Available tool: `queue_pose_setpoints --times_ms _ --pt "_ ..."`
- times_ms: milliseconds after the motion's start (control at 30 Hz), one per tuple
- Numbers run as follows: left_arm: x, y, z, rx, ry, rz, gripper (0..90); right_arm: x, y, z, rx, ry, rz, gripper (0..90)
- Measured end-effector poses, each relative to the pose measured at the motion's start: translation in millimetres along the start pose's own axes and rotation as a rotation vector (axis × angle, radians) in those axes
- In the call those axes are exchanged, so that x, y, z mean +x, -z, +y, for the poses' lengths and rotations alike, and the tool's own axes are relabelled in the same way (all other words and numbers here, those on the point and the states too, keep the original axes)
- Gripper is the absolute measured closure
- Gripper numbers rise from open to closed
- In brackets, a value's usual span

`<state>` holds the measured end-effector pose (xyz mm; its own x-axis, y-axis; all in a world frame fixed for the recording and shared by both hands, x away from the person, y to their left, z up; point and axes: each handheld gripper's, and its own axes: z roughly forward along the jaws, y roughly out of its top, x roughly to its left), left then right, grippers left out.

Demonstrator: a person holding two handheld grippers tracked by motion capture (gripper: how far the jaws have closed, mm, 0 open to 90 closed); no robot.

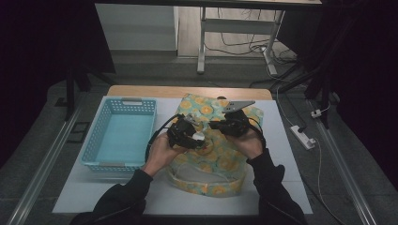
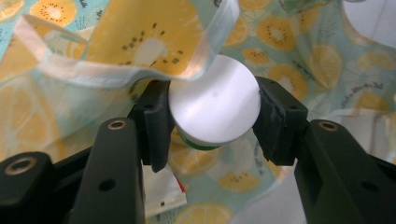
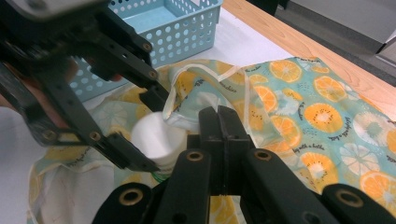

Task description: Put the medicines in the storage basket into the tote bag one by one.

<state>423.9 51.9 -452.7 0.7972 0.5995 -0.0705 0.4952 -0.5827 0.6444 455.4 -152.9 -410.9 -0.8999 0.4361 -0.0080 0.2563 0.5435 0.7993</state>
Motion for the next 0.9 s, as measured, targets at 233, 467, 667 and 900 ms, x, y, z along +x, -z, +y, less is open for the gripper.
queue_pose_setpoints --times_ms 233,467,667,900 --pt "3.5 -15.6 6.0 0.010 0.012 -0.003 50.7 -0.2 -0.2 -0.1 0.003 -0.003 0.001 90.0" --pt "7.5 -27.3 7.8 0.018 0.025 0.001 50.6 -1.3 -0.6 -0.7 0.006 -0.005 0.001 90.0" --pt "9.7 -33.8 9.2 0.027 0.026 0.003 50.6 -1.1 -0.8 -0.6 0.008 -0.002 0.001 90.0" --pt "11.6 -35.2 8.2 0.009 0.037 -0.006 49.8 -0.8 -1.2 -0.7 0.010 -0.002 0.002 90.0"
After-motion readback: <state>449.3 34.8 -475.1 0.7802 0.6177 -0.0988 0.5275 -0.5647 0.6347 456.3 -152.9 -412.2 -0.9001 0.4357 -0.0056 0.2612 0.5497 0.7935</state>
